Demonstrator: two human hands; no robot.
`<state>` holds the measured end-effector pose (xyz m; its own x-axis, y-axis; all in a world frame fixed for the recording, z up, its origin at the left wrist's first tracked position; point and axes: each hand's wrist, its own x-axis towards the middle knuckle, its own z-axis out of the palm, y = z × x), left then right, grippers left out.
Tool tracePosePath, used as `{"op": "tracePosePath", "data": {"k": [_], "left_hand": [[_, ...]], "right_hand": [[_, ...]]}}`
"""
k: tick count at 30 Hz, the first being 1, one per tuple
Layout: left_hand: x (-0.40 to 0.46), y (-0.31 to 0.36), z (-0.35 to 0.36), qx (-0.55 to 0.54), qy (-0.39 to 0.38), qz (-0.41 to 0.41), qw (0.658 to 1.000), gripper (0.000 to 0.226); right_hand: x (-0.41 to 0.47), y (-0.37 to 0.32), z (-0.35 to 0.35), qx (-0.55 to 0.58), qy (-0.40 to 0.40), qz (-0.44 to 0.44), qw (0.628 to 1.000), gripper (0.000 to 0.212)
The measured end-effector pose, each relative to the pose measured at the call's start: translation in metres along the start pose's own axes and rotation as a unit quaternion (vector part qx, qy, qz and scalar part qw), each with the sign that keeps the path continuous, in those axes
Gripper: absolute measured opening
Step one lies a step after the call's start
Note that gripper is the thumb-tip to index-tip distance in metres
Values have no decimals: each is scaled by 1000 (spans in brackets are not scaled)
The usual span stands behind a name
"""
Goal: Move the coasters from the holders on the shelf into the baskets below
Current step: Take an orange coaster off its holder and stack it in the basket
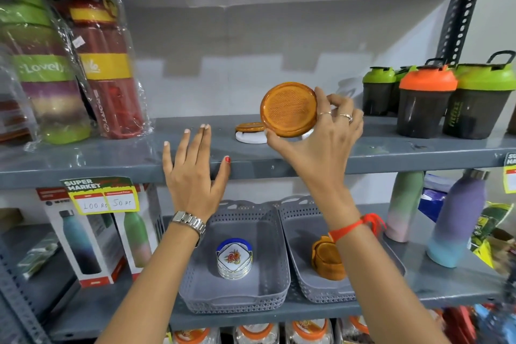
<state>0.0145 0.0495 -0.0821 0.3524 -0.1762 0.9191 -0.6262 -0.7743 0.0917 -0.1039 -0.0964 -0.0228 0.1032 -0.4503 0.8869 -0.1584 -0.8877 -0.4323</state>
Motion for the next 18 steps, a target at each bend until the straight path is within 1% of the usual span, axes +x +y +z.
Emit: {"op": "tracePosePath", "data": {"k": [2, 5, 7, 9, 14, 18], "left_hand": [[0, 0, 0, -1, 4, 3, 1000, 58], [0, 0, -1, -4, 1, 2, 1000, 58], [1, 0, -2, 2, -9, 1, 1000, 59], [1, 1, -2, 7, -14, 1, 1000, 60], [-1, -1, -1, -8, -1, 9, 1000, 58], [-1, -2, 0, 0, 9, 20, 1000, 58]], "right_hand": [[-4, -7, -6, 44, 31, -12, 998, 98], [-8, -17, -18, 81, 90, -39, 992, 93], [-12, -22, -24, 92, 106, -47, 989, 92], [-16, -23, -28, 93, 96, -38, 990, 92], [-36, -12, -31, 87, 27, 10, 996, 91], [-66, 3, -36, 123, -3, 56, 991, 92]]}}
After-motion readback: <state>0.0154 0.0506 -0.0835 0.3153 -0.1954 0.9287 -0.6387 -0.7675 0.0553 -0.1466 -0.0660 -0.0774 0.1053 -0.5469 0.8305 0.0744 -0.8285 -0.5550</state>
